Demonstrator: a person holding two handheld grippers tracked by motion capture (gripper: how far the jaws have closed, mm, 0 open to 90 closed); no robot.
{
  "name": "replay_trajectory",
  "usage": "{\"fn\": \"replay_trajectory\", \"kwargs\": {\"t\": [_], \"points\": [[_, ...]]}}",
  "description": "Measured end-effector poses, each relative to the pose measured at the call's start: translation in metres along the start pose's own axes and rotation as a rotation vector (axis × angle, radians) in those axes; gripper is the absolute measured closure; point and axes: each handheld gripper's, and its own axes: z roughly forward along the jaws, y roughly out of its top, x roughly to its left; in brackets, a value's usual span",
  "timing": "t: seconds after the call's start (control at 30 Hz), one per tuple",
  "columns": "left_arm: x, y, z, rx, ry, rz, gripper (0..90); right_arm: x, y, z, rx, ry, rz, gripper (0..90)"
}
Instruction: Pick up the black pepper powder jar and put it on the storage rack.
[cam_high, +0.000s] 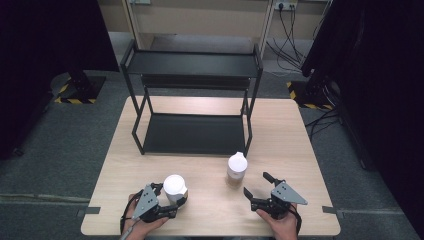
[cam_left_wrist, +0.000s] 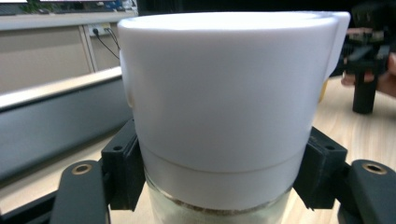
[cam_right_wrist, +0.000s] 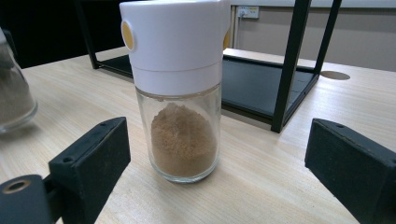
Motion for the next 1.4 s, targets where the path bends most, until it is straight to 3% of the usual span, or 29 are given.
{"fn": "replay_trajectory", "kwargs": {"t": [0.53,1.4], "points": [[-0.001,0.042,0.006,-0.098,0.08,0.01,30.3,0.001,0.0,0.0,0.0,-0.005,0.01,7.0],[0.006,0.095,0.02,-0.171,0.217,0.033,30.3,0.0,-0.001,-0.001,-0.005,-0.007,0.013,7.0]]}}
